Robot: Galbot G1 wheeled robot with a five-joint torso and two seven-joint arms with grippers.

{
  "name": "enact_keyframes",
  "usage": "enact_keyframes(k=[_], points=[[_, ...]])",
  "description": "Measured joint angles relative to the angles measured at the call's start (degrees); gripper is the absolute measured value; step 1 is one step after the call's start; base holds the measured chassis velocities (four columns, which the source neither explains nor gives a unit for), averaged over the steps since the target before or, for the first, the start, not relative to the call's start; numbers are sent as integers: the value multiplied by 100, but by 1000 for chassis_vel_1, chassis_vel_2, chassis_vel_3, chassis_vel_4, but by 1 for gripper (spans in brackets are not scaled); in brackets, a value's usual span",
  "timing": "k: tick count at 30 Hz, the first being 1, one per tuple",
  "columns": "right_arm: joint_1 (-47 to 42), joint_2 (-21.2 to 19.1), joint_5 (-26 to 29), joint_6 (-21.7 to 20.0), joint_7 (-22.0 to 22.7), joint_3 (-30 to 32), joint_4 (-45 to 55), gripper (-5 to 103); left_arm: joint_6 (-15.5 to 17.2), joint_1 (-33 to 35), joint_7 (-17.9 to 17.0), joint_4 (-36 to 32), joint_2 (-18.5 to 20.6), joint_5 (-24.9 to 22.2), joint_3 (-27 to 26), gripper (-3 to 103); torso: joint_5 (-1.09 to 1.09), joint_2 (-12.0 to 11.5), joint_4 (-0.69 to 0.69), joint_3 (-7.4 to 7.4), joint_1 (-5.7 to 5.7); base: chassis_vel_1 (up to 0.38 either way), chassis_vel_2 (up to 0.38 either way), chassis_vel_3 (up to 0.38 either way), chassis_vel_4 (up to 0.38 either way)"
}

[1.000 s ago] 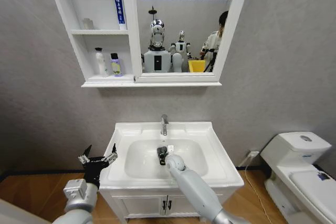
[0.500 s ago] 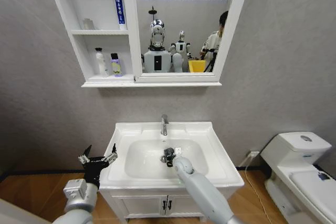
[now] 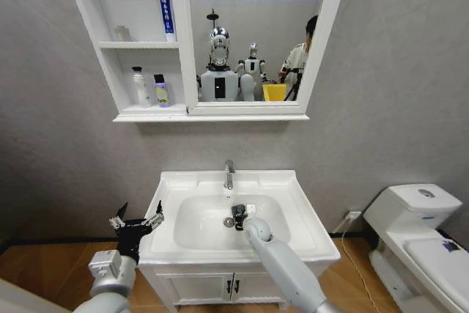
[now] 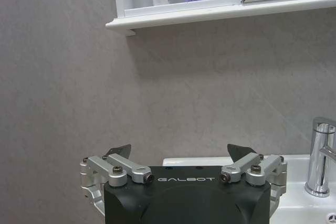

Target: Move facial cleanser and shampoo from washbasin to cabinet, then wipe washbasin with towel.

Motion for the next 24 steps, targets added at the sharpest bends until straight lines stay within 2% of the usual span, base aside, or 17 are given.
enact_keyframes(k=[13,19,24], points=[[9,253,-137,112,-147,-244,-31,4,0,0,0,0,0,0,0,100,1,0,0,0,0,0,0,0,0],[27,247,76,165,-352,-314,126,4,0,0,0,0,0,0,0,100,0,0,0,0,0,0,0,0,0],[-58,195,315,-11,-337,-301,179,4,0,0,0,0,0,0,0,100,1,0,-1,0,0,0,0,0,0]])
